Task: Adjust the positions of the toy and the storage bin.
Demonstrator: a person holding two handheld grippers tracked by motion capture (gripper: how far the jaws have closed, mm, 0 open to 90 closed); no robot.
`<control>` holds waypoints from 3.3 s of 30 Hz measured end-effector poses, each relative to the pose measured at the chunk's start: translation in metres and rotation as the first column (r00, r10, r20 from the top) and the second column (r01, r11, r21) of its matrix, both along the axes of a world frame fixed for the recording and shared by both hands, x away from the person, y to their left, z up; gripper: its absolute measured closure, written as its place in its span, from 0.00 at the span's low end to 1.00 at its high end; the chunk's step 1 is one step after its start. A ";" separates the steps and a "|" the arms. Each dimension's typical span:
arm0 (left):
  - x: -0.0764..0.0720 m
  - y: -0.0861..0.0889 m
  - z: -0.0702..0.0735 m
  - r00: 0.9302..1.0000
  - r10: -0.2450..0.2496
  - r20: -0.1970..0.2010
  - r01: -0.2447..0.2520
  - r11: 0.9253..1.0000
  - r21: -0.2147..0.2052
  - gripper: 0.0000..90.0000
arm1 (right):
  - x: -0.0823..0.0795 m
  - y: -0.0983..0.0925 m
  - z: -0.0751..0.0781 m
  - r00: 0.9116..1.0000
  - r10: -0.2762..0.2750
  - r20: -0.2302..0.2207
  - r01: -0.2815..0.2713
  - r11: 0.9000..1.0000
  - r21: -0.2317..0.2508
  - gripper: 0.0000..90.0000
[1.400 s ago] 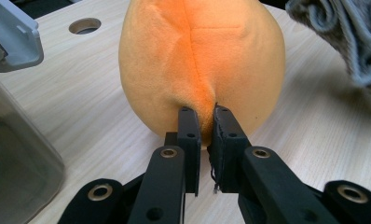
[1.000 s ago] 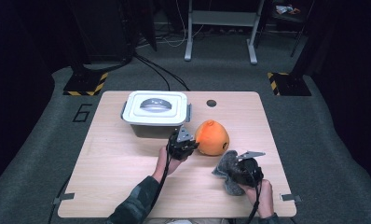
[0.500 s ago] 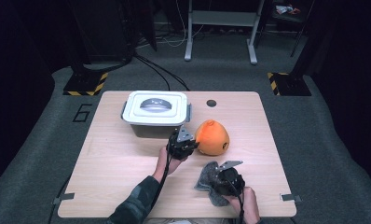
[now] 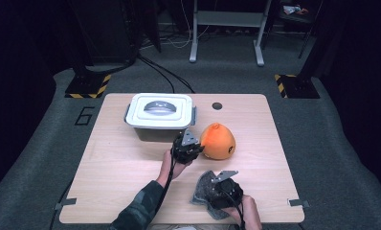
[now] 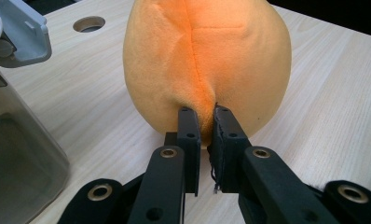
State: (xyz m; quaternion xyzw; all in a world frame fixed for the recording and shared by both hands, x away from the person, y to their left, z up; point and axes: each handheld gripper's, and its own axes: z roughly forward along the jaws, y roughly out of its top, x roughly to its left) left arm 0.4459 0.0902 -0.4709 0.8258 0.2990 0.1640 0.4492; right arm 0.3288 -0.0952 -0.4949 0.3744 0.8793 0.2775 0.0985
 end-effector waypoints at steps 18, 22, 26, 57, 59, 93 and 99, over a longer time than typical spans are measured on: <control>0.000 0.000 0.000 1.000 -0.004 -0.001 0.004 1.000 0.006 0.92 | 0.019 -0.071 0.015 0.976 -0.189 0.105 0.172 0.973 0.154 0.00; 0.000 0.000 0.000 1.000 -0.003 0.002 0.003 1.000 0.003 0.92 | 0.033 -0.105 0.009 0.943 -0.317 0.103 0.290 0.932 0.217 0.00; 0.000 0.000 0.000 1.000 -0.001 0.005 0.001 1.000 0.003 0.92 | 0.045 -0.130 -0.001 0.912 -0.389 0.130 0.365 0.914 0.176 0.00; 0.001 -0.008 0.017 0.997 -0.027 0.078 0.024 0.999 0.032 0.95 | 0.065 -0.154 -0.035 0.886 -0.432 0.167 0.418 0.901 0.116 0.00; 0.002 -0.010 0.021 0.995 -0.028 0.091 0.025 0.999 0.036 0.95 | 0.065 -0.154 -0.035 0.886 -0.433 0.168 0.418 0.901 0.117 0.00; -0.023 0.022 0.063 0.980 -0.035 0.198 0.026 0.998 0.050 0.94 | 0.064 -0.154 -0.035 0.884 -0.436 0.170 0.422 0.899 0.116 0.00; -0.033 0.033 0.064 0.978 -0.032 0.205 0.020 0.998 0.061 0.94 | 0.064 -0.154 -0.035 0.884 -0.436 0.169 0.422 0.899 0.116 0.00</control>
